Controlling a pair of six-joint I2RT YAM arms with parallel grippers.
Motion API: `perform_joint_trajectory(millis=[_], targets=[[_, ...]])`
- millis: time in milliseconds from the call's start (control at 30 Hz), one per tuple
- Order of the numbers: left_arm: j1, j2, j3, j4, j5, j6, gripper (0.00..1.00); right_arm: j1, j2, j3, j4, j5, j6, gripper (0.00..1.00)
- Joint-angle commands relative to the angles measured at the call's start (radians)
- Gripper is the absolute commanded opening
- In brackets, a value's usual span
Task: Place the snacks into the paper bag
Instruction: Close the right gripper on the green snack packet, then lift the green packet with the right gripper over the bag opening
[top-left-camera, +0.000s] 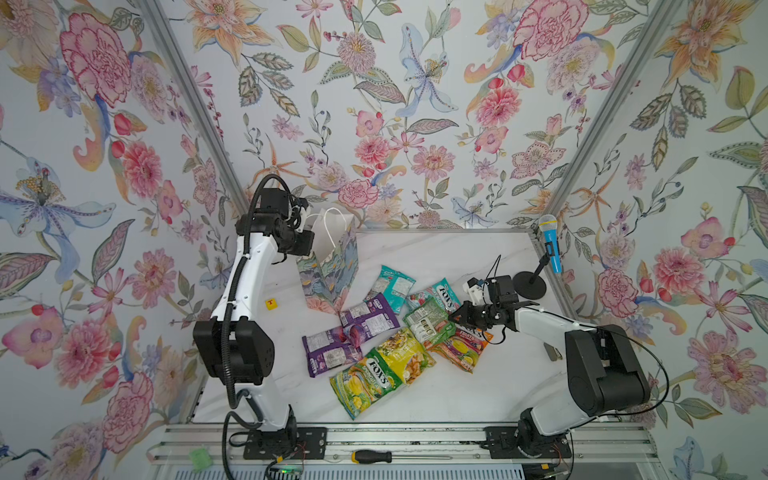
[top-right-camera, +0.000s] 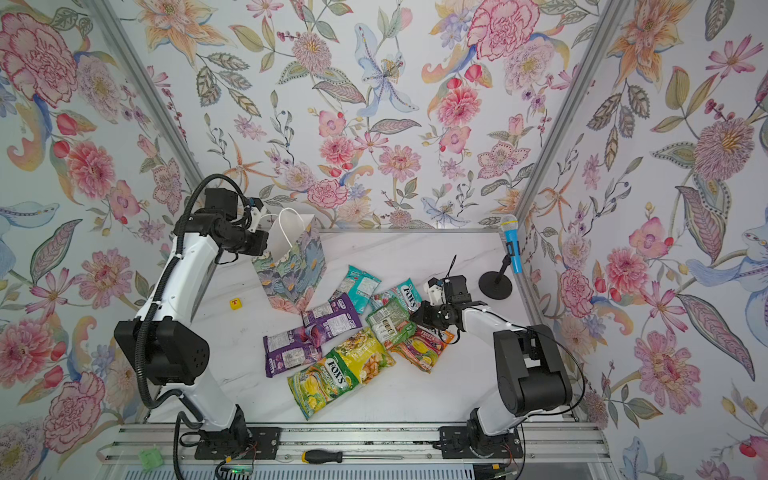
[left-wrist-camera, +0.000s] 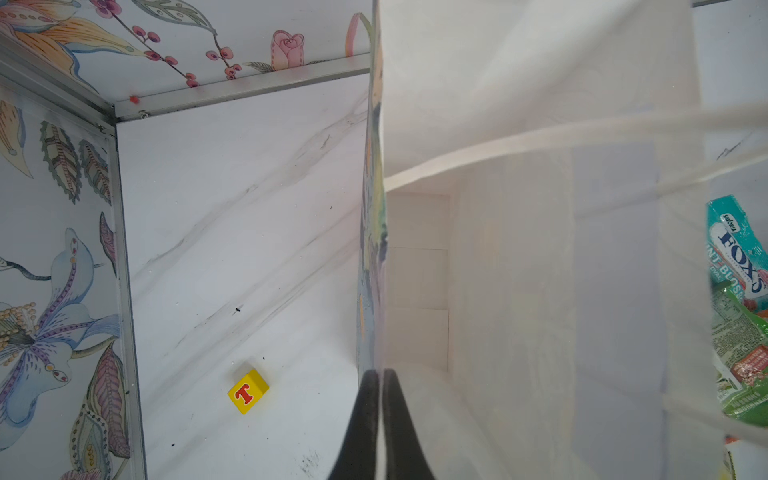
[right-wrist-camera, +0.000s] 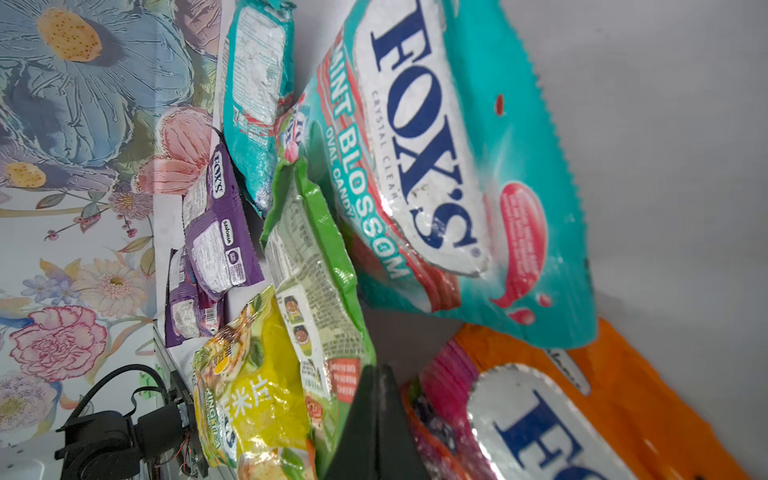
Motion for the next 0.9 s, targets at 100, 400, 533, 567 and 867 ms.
perform_joint_trajectory(millis=[100,400,533,567,867], targets=[[0.008,-0.002,0.025,-0.007,0.043,-0.018,0.0,0.047,-0.156,0.133,-0.027,-0.009,0.077,0.0],[0.006,-0.007,0.032,-0.005,0.069,-0.029,0.0,0.194,-0.214,0.369,-0.006,0.103,0.16,0.0],[0.007,-0.007,0.036,0.001,0.077,-0.029,0.0,0.265,-0.173,0.492,0.042,0.184,0.183,0.0],[0.007,-0.007,0.035,0.002,0.076,-0.028,0.0,0.281,-0.157,0.522,0.051,0.203,0.182,0.0],[-0.002,0.002,0.054,-0.003,0.095,-0.028,0.0,0.364,0.092,0.825,0.213,0.278,0.264,0.0]])
